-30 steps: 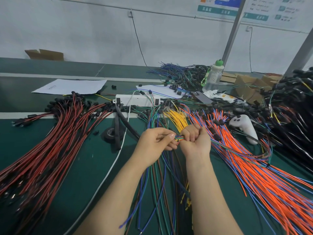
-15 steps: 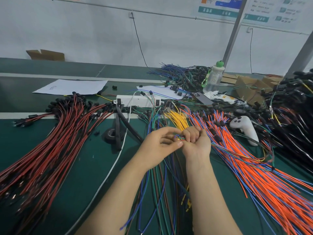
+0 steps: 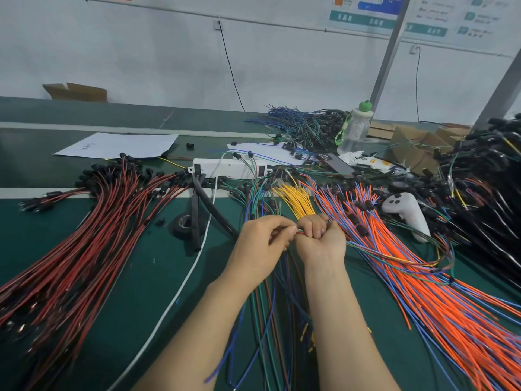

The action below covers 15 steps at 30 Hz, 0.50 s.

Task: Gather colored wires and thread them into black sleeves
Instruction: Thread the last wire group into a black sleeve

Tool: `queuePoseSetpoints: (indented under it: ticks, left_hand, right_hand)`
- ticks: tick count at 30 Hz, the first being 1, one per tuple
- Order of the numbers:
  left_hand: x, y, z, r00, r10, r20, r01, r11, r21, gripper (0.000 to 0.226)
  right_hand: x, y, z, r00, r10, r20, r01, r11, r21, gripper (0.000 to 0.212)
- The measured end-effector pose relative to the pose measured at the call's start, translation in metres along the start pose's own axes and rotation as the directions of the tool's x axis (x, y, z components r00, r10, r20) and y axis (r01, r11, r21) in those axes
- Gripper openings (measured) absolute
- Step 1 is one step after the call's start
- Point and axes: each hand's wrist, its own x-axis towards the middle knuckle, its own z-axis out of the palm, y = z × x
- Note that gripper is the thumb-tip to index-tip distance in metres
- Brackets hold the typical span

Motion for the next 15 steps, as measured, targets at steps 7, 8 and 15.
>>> queuePoseSetpoints:
  ticks: [7,8,15]
  left_hand:
    - [0.001,0.003,-0.01,0.972,-0.066,0.223,0.105,0.981,-0.166,0.034]
    - [0.001,0.003,-0.01,0.974,-0.049,0.223,0.081,0.987,-0.139,0.037]
    - [0.003,0.01,-0.011,0.961,-0.19,0.199,0.225,0.959,-0.173,0.017]
  right_hand:
    - [0.003,-0.016,-0.002,0.995,0.102,0.002,-0.102,0.994,-0.024,0.055]
    - [0.003,-0.017,-0.002,0.995,0.099,-0.003,-0.099,0.995,-0.008,0.055]
    - [0.003,-0.018,0.0,0.999,0.04,0.037,-0.038,0.998,-0.053,0.047]
